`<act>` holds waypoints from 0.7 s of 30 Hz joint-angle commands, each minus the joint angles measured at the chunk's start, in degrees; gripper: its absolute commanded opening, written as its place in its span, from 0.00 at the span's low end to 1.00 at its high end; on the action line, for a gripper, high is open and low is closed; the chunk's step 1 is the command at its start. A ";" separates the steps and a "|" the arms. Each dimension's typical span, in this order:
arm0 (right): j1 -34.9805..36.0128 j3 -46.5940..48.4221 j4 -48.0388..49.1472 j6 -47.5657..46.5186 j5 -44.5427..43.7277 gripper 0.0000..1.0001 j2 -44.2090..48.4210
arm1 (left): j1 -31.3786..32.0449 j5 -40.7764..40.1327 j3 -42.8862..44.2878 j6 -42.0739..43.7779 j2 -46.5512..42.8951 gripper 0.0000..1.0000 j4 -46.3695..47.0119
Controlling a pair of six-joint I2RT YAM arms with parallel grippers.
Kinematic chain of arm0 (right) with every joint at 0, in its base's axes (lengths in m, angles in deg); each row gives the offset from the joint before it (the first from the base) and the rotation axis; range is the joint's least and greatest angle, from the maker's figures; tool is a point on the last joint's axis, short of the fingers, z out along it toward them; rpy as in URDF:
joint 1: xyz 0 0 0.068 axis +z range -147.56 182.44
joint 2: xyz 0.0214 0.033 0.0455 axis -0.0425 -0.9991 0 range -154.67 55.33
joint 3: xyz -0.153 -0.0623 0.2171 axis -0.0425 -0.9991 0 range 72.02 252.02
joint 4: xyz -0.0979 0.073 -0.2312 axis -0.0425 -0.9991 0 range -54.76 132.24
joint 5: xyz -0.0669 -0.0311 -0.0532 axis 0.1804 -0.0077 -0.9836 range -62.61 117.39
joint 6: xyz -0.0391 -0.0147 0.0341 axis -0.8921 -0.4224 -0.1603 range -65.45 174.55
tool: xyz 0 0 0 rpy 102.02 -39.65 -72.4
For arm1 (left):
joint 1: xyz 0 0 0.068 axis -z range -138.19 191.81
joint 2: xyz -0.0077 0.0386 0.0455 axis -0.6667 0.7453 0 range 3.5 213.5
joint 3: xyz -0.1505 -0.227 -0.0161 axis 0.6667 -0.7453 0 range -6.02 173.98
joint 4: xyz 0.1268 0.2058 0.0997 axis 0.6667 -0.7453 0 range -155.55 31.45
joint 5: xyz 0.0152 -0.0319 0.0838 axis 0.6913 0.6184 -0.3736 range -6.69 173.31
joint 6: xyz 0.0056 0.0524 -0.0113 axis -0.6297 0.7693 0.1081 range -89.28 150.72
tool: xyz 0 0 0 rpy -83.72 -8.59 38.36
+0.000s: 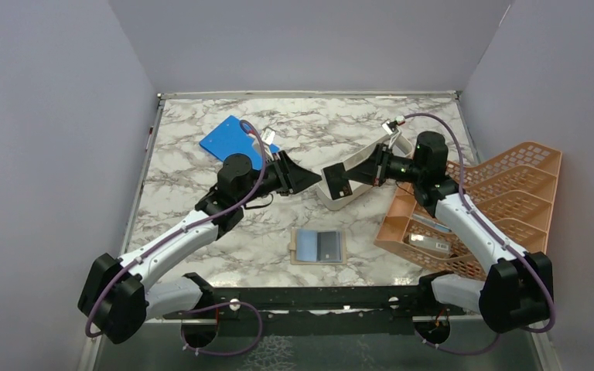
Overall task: Put the credit cards into the card holder
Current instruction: Place the credit card in the storage box.
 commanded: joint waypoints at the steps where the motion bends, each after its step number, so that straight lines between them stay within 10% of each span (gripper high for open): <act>1: -0.03 -0.27 4.83 2.01 2.56 0.01 1.45 | -0.28 1.49 2.11 -0.60 1.77 0.45 3.63; 11: -0.03 0.58 5.11 1.96 5.96 0.02 -0.24 | -0.41 7.05 3.47 3.37 8.48 0.44 6.85; 21: -0.07 -3.62 15.96 10.55 9.48 0.02 -0.98 | -0.36 11.73 0.94 1.23 8.42 0.23 18.13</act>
